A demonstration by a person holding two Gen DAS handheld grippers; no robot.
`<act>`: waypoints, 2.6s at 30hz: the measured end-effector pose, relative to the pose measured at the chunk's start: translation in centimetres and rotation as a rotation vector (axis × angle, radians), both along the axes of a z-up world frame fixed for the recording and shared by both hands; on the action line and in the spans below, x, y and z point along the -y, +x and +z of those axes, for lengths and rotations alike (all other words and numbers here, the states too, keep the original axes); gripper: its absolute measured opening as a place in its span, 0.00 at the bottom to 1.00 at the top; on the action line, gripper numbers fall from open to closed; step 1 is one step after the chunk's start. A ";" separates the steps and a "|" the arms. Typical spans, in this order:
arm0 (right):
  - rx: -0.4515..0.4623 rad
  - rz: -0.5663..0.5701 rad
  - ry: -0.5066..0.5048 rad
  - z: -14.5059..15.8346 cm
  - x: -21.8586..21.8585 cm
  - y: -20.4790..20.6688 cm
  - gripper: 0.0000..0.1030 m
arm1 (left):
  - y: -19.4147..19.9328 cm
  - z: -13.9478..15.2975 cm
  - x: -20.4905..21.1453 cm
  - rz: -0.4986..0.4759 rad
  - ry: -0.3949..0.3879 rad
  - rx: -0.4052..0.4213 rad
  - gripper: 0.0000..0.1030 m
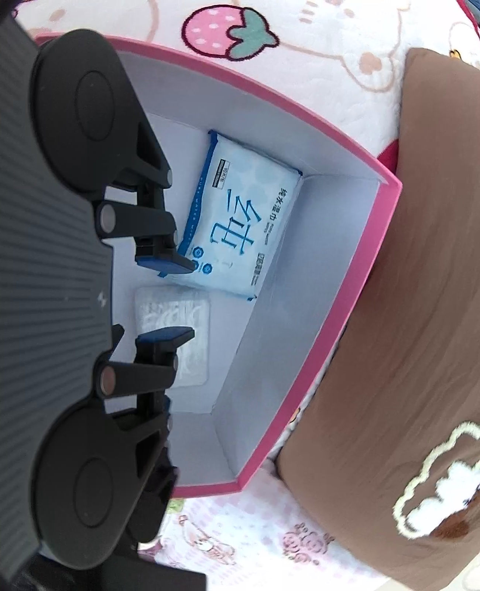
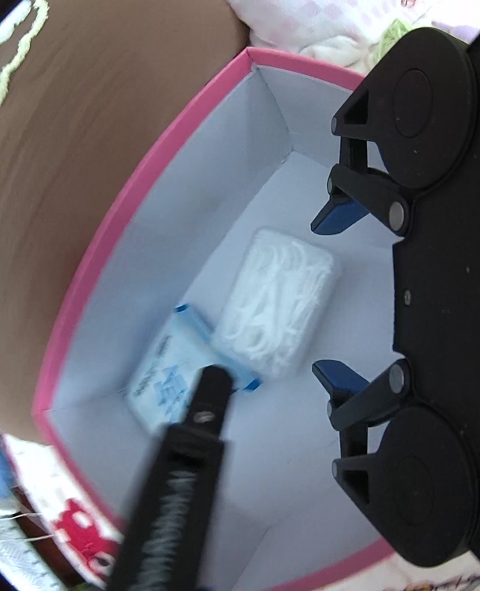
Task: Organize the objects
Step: 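Lower the clear box beside the wet-wipes pack and open the left gripper, then raise the left tool out of the pink box and back away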
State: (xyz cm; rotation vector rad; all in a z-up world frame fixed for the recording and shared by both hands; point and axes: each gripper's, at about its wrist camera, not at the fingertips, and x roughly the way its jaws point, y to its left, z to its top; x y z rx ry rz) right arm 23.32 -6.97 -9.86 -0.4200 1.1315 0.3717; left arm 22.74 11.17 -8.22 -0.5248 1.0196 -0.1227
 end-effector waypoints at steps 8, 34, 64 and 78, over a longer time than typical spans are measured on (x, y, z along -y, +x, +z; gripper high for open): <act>-0.113 -0.183 0.057 -0.6 0.9 2.6 0.51 | -0.4 0.0 -0.5 0.010 -0.010 -0.002 0.29; 0.092 -0.105 0.345 7.4 3.6 -4.5 0.62 | -5.7 5.7 0.8 -0.092 0.145 -0.009 0.35; 0.199 0.042 0.343 17.8 7.9 -18.6 0.90 | -17.2 17.2 3.8 -0.248 0.212 0.100 0.57; 0.220 0.073 0.319 19.0 10.2 -23.5 0.90 | -21.6 18.4 6.1 -0.341 0.227 0.084 0.69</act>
